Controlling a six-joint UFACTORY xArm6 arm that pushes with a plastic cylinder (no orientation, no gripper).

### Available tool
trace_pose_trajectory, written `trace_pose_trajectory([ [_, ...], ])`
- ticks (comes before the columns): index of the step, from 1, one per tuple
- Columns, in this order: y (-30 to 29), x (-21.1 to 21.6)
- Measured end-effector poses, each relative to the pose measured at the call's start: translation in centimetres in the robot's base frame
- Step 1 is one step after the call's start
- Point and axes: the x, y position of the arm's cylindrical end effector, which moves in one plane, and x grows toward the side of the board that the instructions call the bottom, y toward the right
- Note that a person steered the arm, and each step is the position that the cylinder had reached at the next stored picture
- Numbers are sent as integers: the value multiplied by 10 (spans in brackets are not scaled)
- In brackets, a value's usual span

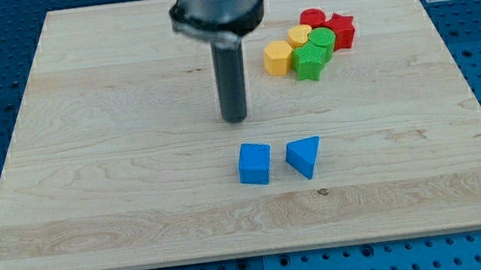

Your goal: Move the blue cube parallel to the yellow hexagon

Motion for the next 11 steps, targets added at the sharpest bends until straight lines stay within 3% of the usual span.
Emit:
trace_pose_trajectory([
  [2, -5, 124],
  [3, 5, 142],
  [5, 47, 82],
  [7, 19, 27],
  [10, -79, -37],
  [11, -77, -73],
])
